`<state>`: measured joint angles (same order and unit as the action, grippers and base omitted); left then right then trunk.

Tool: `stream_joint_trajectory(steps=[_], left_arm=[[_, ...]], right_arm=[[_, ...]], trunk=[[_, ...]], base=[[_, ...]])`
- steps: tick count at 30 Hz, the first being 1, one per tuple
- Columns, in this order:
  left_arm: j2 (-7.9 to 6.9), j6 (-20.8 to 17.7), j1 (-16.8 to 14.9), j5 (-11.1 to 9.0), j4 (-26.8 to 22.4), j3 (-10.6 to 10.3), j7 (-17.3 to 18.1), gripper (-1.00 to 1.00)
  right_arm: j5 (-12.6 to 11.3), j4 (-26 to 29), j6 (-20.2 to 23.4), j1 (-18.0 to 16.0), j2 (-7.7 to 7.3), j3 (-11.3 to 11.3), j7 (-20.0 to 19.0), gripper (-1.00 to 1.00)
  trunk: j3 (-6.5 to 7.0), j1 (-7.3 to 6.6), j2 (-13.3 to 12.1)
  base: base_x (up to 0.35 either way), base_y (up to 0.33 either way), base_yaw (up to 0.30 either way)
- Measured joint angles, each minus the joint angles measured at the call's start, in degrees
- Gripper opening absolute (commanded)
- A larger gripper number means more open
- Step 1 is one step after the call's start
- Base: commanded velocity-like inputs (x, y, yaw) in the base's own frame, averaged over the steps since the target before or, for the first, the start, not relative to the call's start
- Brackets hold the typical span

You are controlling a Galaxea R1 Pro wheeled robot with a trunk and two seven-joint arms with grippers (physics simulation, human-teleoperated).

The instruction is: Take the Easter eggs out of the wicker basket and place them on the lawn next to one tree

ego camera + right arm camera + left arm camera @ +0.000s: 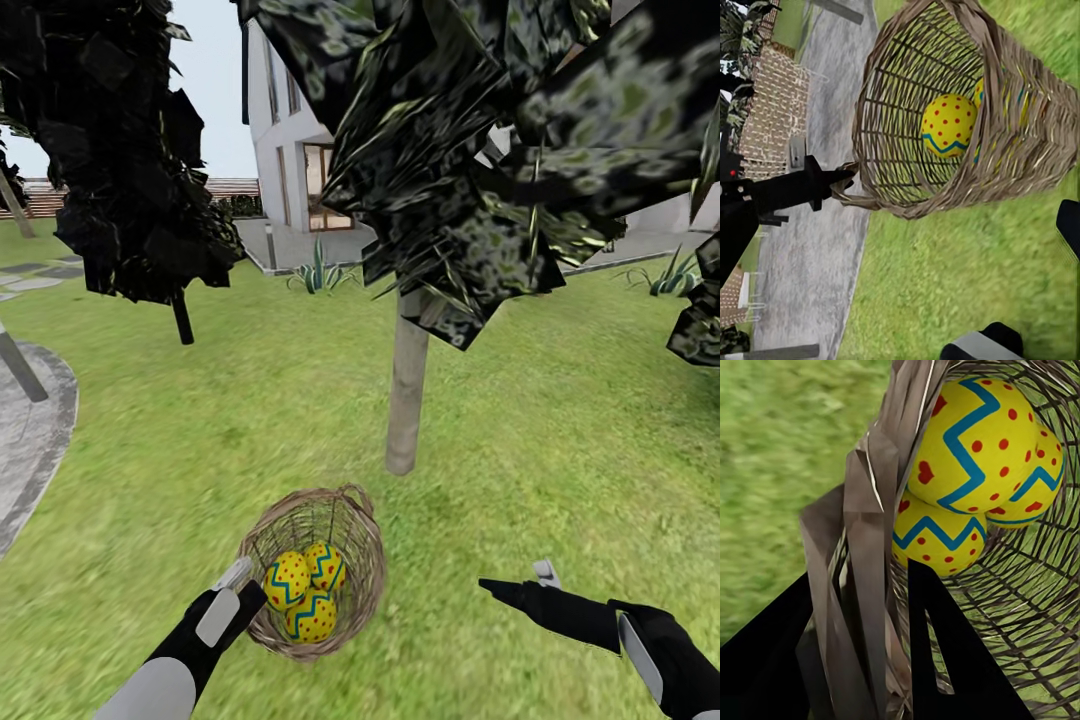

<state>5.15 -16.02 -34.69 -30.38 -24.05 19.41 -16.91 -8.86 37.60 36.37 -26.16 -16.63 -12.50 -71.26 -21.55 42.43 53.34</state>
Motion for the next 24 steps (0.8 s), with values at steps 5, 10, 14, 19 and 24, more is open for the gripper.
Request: stream_joint_trajectory(steps=[5, 10, 14, 19, 24], left_arm=[[0.0, 0.0, 0.0, 0.07, -0.01, 0.0, 0.01, -1.0], [0.0, 0.11, 0.0, -0.05, 0.06, 0.0, 0.19, -1.0], [-0.14, 0.41, -0.01, -0.16, 0.0, 0.1, 0.1, -1.0], [-0.18, 0.61, 0.0, 0.08, 0.09, 0.08, 0.06, -1.0], [-0.18, 0.71, -0.02, -0.03, 0.23, 0.11, 0.07, -1.0]], right_arm=[[-0.06, -0.24, 0.0, 0.06, 0.04, -0.01, 0.06, 1.0], [-0.03, -0.23, 0.0, 0.05, 0.03, 0.02, 0.05, 1.0], [-0.06, -0.24, 0.0, 0.03, 0.03, 0.04, 0.07, 1.0], [-0.06, -0.24, 0.0, 0.02, 0.03, 0.04, 0.07, 1.0], [-0.06, -0.24, 0.0, 0.03, 0.03, 0.04, 0.06, 1.0]], trunk=[[-0.9, 1.1, 2.01], [-1.8, 2.2, 4.01], [-2.52, 3.11, 5.62], [-3.42, 4.21, 7.62], [-4.31, 5.31, 9.63]], base=[[0.327, -0.001, 0.0], [0.293, -0.096, 0.0], [0.023, -0.01, 0.0], [0.0, 0.0, 0.0], [0.0, 0.0, 0.0]])
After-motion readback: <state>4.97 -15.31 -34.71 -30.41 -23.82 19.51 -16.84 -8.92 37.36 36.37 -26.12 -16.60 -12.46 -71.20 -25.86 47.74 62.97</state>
